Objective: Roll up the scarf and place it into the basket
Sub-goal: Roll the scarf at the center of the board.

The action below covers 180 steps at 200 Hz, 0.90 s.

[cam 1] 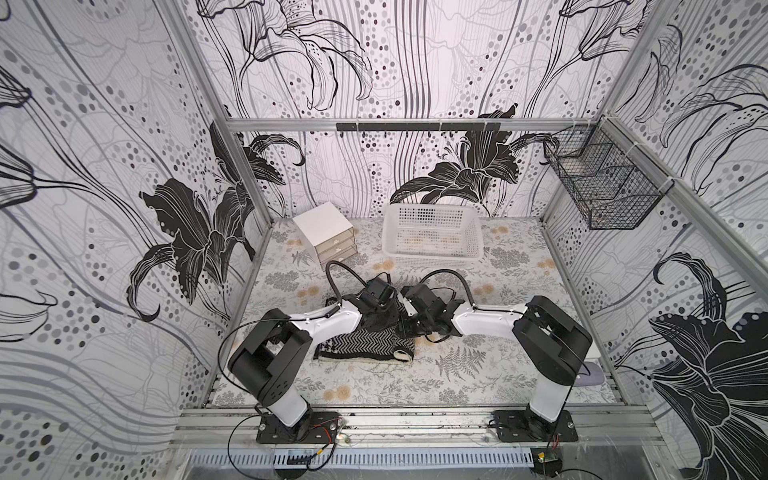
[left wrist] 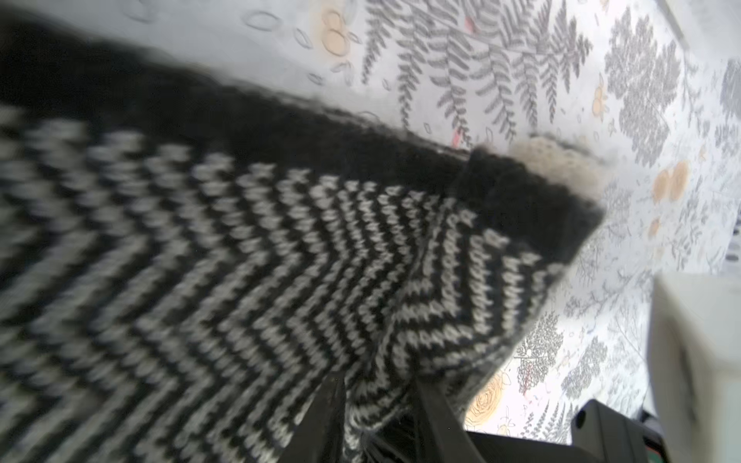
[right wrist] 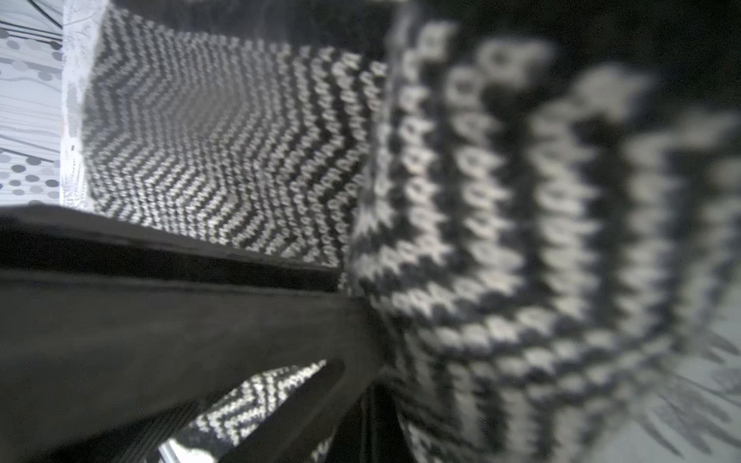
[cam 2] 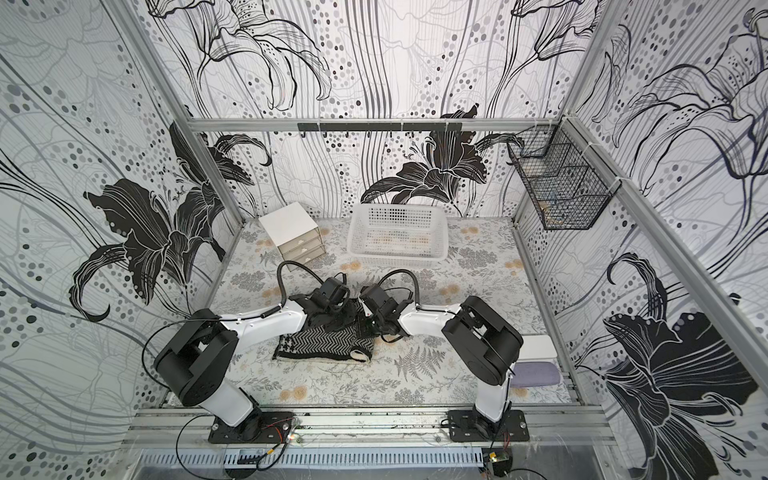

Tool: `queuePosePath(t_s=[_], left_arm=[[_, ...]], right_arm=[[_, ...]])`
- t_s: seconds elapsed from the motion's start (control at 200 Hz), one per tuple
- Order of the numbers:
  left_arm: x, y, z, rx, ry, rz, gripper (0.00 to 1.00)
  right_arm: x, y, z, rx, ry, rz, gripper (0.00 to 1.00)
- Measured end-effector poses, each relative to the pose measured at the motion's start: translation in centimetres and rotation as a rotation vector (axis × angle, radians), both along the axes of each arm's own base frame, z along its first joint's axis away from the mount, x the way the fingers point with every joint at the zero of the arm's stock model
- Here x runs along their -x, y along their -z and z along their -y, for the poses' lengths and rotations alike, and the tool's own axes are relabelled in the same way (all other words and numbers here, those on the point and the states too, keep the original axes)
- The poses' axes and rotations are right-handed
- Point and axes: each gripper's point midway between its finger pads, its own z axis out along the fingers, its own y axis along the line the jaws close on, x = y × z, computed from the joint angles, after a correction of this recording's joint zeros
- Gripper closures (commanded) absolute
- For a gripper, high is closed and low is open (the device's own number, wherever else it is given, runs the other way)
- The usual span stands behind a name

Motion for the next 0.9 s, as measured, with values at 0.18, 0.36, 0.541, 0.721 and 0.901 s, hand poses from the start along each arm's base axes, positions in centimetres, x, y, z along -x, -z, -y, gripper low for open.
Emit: queuePosePath(t_s=[0.18, 0.36, 0.541, 0.721, 0.901], left_arm=[[-0.7, 1.4, 0.2, -0.022, -0.007, -0.026, 0.71], [-1.3, 1.4, 0.3, -0.021, -0.013, -0.016, 0.72], [-1.6, 1.5, -0.1, -0.008, -0.029, -0.002, 0.72], [-1.6, 1.5, -0.5, 0.015, -0.043, 0.021, 0.73], [-1.5, 1.5, -0.5, 0.030, -0.041, 0.031, 0.73]], right_arm=[[0.3, -1.1, 0.5, -0.005, 0.001, 0.026, 0.94], [0.9, -3.3, 2.8, 0.047, 0.036, 0.070, 0.55], [0.9, -4.1, 5.4, 0.139, 0.073, 0.098, 0.43], [0.5, -2.9, 7.0, 0.180, 0.102, 0.067, 0.41], [0.5, -0.3, 6.3, 0.189, 0.075, 0.010, 0.42]])
